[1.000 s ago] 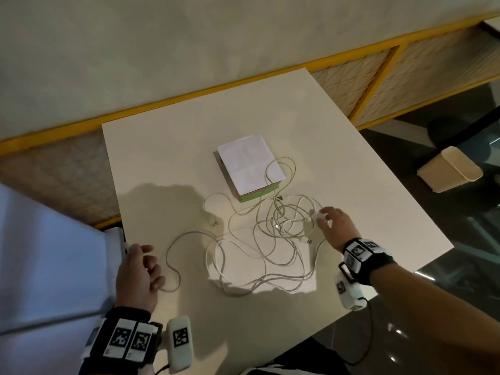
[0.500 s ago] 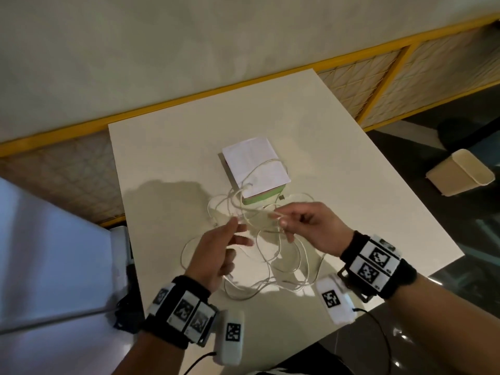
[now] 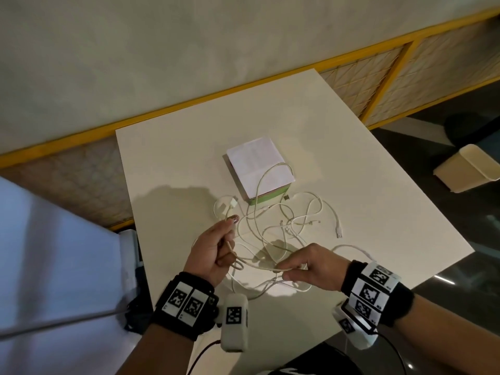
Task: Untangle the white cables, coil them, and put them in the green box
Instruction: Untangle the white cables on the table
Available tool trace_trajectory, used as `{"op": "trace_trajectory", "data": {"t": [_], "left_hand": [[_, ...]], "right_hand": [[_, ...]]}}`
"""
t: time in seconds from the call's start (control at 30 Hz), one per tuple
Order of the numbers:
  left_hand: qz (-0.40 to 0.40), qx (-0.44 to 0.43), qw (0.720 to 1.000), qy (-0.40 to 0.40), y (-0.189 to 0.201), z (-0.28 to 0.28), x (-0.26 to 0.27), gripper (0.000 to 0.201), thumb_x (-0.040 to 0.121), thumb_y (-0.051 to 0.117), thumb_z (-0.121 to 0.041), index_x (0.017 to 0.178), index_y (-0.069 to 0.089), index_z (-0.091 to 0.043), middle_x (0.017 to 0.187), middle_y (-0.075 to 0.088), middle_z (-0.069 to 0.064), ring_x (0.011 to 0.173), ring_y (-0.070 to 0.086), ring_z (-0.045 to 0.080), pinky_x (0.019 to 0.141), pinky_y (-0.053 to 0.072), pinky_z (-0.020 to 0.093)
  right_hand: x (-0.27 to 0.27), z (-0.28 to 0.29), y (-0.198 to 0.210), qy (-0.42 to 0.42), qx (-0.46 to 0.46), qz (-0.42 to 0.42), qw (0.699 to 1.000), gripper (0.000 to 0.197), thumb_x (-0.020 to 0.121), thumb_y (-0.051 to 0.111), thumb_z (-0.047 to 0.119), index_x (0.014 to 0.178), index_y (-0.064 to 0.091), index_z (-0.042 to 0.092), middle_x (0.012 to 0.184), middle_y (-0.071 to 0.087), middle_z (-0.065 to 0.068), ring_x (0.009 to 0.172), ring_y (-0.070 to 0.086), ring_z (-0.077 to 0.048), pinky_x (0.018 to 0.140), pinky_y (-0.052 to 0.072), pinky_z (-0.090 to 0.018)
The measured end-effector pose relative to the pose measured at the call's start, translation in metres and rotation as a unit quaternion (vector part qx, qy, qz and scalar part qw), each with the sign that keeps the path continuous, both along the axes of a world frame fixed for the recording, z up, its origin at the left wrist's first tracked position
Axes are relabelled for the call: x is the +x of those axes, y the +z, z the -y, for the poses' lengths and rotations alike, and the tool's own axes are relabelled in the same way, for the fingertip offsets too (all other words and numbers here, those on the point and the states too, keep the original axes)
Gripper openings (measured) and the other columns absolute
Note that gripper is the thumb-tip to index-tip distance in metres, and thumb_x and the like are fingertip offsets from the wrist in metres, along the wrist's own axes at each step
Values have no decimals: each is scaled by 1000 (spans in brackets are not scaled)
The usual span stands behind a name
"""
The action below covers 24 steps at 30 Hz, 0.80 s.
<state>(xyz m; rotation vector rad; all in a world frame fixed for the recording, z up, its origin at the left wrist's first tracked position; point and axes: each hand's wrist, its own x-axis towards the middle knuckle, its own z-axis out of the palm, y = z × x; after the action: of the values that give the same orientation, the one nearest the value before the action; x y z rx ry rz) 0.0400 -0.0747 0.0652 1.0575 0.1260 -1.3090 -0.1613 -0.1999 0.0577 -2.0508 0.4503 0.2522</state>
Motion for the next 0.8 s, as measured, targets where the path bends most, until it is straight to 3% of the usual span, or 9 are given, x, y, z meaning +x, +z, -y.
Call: {"op": "trace_trajectory", "data": {"t": [0.13, 0.27, 0.37, 0.43, 0.47, 0.57, 0.63, 0.73, 0.8], "left_hand": [[65, 51, 996, -14, -5, -5, 1, 14, 94, 52, -14, 92, 66, -12, 50, 45, -6, 28, 22, 0, 32, 15, 10], [200, 141, 966, -77, -22, -12, -4, 11, 92, 58, -9, 96, 68, -8, 48, 47, -3, 30, 26, 4, 31, 20, 11], [284, 176, 936, -107, -29, -15, -12, 9, 91, 59, -5, 91, 67, 0, 50, 49, 3, 28, 29, 4, 30, 23, 12], [305, 195, 924, -125, -34, -18, -14, 14, 91, 60, -7, 90, 65, 6, 53, 50, 7, 26, 33, 2, 31, 26, 12], [313, 209, 917, -136, -38, -21, -13, 19, 91, 61, -11, 91, 66, 7, 52, 51, 5, 26, 33, 3, 32, 27, 15], [316, 263, 898, -156, -48, -31, -7, 22, 90, 63, -23, 92, 69, -3, 53, 55, -1, 28, 34, 8, 36, 26, 16], [317, 283, 891, -157, -51, -37, -2, 21, 89, 62, -21, 90, 69, -2, 55, 54, 2, 28, 33, 8, 35, 25, 16], [315, 297, 890, -141, -57, -48, 5, 20, 89, 62, -20, 88, 69, -2, 59, 50, 5, 28, 31, 7, 36, 23, 16], [310, 310, 889, -133, -60, -56, 9, 14, 87, 63, -20, 86, 69, -6, 58, 50, 5, 28, 29, 8, 36, 21, 15]], "right_hand": [[11, 14, -4, -27, 31, -71, 997, 32, 83, 64, 41, 112, 64, 28, 101, 61, 24, 97, 58, -2, 90, 45, -21], [64, 59, -27, -246, -17, -84, 965, 30, 89, 53, 41, 86, 63, 13, 96, 68, -9, 90, 62, -27, 81, 46, -33], [115, 77, -49, -303, 51, -129, 943, 36, 91, 47, 43, 78, 60, 13, 90, 63, -13, 80, 54, -24, 76, 41, -33], [140, 74, -64, -306, 92, -143, 937, 36, 89, 48, 45, 81, 61, 13, 78, 58, -6, 70, 50, -23, 68, 39, -32], [148, 70, -72, -316, 106, -139, 933, 32, 87, 51, 45, 73, 57, 18, 70, 54, -1, 62, 48, -20, 61, 38, -30], [158, 60, -82, -321, 116, -138, 930, 28, 85, 56, 44, 63, 49, 27, 67, 52, 5, 57, 47, -9, 54, 39, -21], [158, 53, -72, -305, 135, -133, 933, 23, 88, 54, 31, 66, 54, 24, 70, 57, 4, 56, 51, -7, 51, 42, -18], [149, 42, -37, -316, 177, -42, 931, 21, 93, 49, 15, 75, 60, 11, 70, 63, -1, 43, 52, -4, 39, 37, -13], [132, 37, -8, -328, 196, 42, 923, 16, 93, 49, 16, 90, 63, 8, 71, 66, -2, 48, 53, -6, 45, 37, -17]]}}
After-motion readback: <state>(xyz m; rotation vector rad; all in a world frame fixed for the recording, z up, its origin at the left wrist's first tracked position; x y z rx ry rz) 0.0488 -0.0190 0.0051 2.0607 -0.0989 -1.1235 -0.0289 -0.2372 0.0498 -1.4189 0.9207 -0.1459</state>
